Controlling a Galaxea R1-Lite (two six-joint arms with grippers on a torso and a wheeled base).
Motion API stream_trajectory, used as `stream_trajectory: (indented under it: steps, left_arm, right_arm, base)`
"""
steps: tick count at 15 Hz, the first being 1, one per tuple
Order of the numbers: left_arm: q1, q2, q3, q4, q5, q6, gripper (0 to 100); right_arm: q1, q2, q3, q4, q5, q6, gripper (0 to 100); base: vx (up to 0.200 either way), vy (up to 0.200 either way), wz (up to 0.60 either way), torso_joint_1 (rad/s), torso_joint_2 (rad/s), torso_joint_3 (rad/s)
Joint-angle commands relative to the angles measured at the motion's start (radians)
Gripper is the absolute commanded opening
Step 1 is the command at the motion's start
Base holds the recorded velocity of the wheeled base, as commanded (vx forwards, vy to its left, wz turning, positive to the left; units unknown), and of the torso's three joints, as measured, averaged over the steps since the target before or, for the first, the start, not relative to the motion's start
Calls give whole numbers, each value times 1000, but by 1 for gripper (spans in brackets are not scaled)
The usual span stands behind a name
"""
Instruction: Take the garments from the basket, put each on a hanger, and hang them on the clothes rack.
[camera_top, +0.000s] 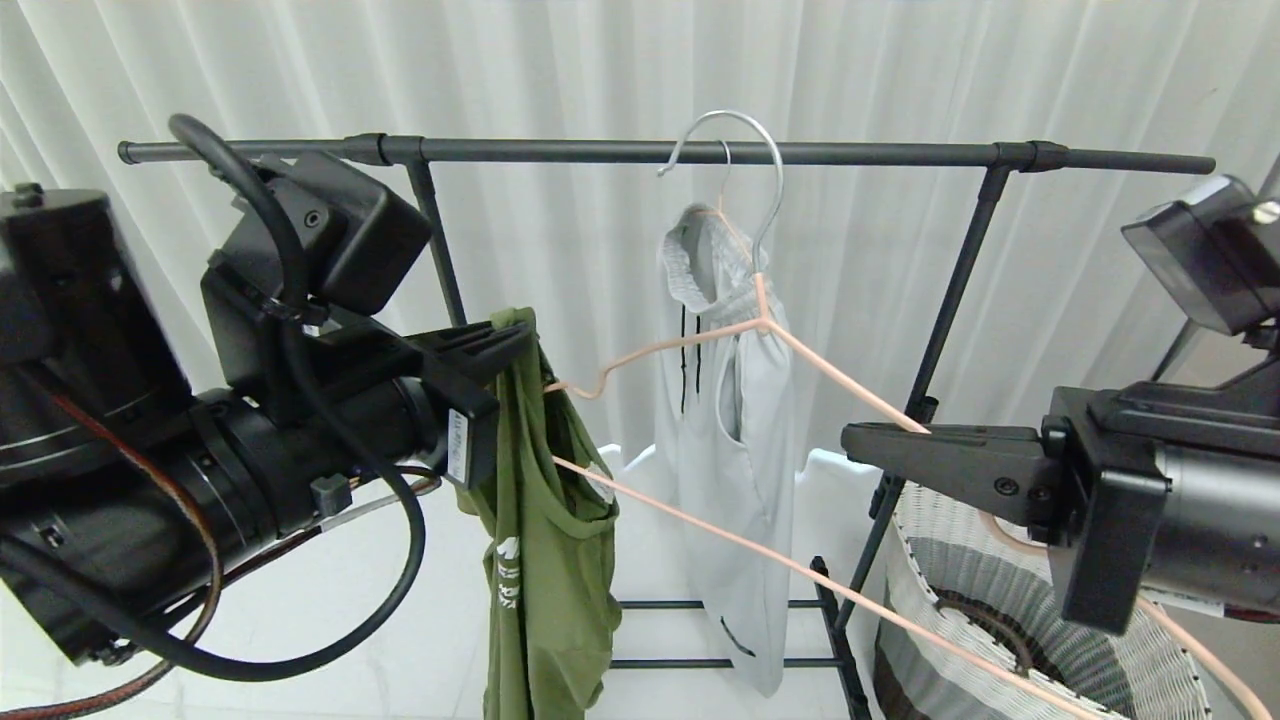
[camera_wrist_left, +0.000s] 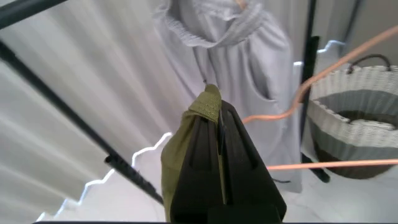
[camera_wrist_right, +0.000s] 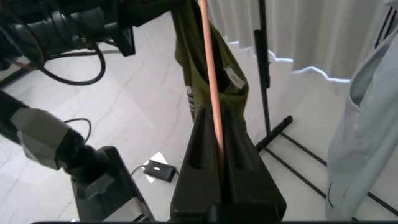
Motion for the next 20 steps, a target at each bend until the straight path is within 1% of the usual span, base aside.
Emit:
stream_trajectory:
  steps: [1,2,7,9,10,12,14,17,20]
  left_arm:
    - [-25,-2,-14,0,-2,-2,0]
    - [-53,-2,-21,0,-3,-4,0]
    - [-159,-2,-46,0,-5,-1,0]
    - [-173,-1,-57,0,-5,1,0]
    - [-194,-1,-60,0,-5,1,0]
    - [-208,-1,-60,0,-5,-1,0]
    - [-208,-4,-46,0,0,-1,0]
    - [-203,-11,-29,0,4,1,0]
    - [-197,-19,2,0,38,1,0]
  right_arm:
    - [1,6,1,1,13,2,0]
    - [1,18,1,1,26,3,0]
    - [-2,103,0,-16,26,43,0]
    - [-2,126,3,-51,24,45,0]
    - [-2,147,1,-86,23,46,0]
    - [-4,176,1,-134,18,45,0]
    - [-30,193,-2,-185,4,42,0]
    - [-65,179,-6,-228,-40,37,0]
    - [-67,144,-12,-248,-96,31,0]
  base:
    - [0,0,0,0,0,0]
    - [0,0,0,0,0,0]
    - [0,0,0,0,0,0]
    - [0,0,0,0,0,0]
    - [0,0,0,0,0,0]
    - [0,0,0,0,0,0]
    - [0,0,0,0,0,0]
    - [0,0,0,0,0,0]
    - [0,0,0,0,0,0]
